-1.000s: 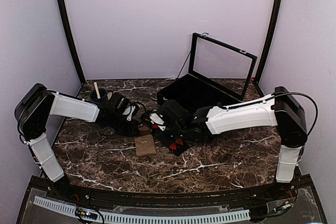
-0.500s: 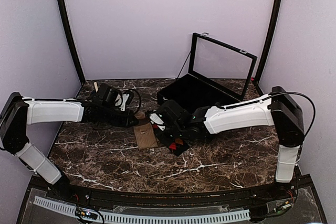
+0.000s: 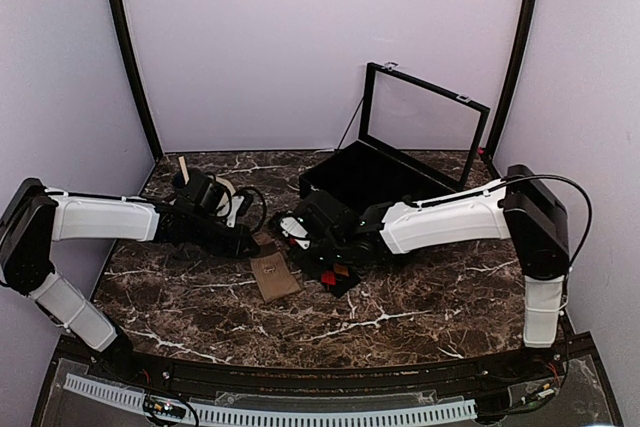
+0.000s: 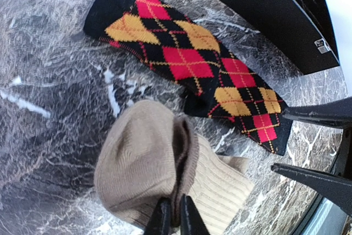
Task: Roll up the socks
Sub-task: Adjust the sock at the center of the board.
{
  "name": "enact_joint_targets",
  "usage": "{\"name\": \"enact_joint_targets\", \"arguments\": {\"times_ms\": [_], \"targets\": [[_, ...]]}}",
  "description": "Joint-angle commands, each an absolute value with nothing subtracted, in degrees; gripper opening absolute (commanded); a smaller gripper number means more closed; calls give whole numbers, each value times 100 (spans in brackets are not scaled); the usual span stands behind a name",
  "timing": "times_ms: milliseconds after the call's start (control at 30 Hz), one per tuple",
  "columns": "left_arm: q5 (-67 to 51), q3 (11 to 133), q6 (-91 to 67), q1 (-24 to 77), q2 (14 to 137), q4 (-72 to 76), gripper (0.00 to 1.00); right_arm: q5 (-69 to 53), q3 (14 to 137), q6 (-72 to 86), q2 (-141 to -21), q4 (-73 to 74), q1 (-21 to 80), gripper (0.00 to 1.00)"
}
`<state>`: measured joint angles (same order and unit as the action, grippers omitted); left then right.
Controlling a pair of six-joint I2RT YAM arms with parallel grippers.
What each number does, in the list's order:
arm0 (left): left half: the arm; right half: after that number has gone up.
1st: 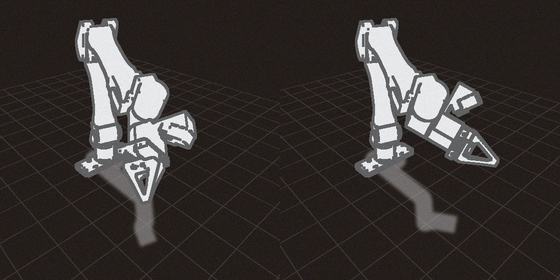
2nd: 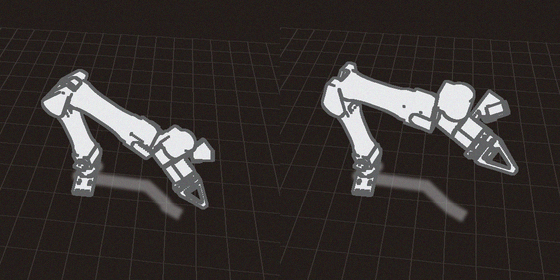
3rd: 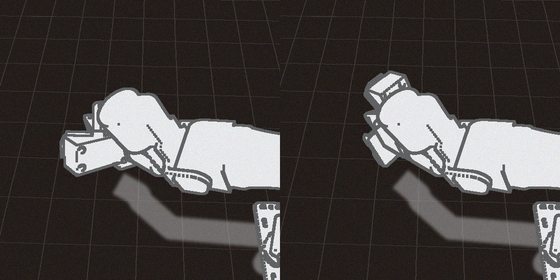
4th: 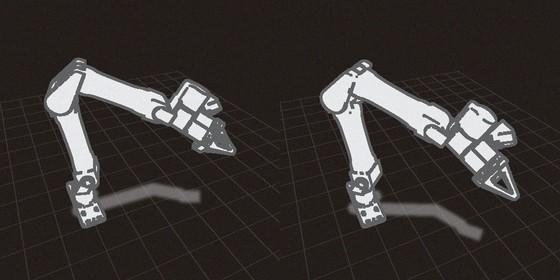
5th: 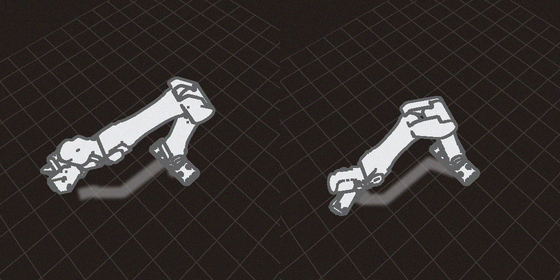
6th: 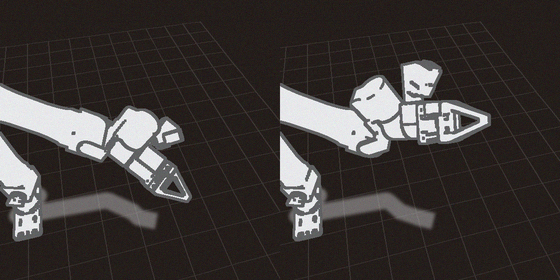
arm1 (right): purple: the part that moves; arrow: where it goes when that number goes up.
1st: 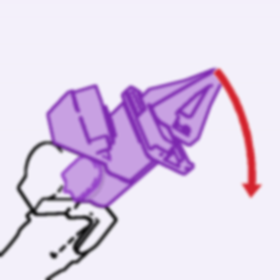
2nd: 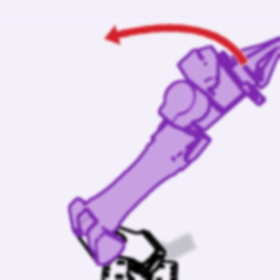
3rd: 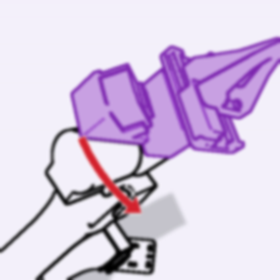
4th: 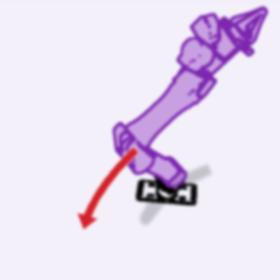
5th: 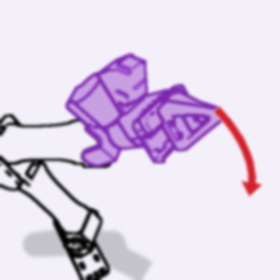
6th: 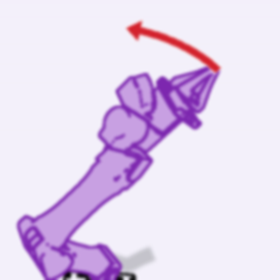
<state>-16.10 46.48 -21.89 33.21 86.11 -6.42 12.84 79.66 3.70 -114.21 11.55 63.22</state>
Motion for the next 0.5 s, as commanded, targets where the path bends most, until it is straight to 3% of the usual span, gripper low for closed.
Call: {"name": "enact_joint_targets", "arguments": {"times_ms": [0, 200, 367, 467], "targets": [[-1645, 4504, -2184, 3291, 8474, -685, 13, 1021, 8178, 360, -11602, 981, 6210, 44], [-1617, 4453, -2141, 3296, 8566, -700, 21, 833, 8302, 353, -11786, 1008, 6161, 44], [-1591, 4365, -2156, 3288, 8552, -633, 15, 765, 8258, 369, -11856, 1011, 6147, 44], [-1445, 4355, -2171, 3275, 8597, -710, 26, 730, 8247, 386, -11865, 1004, 6144, 44]]}}
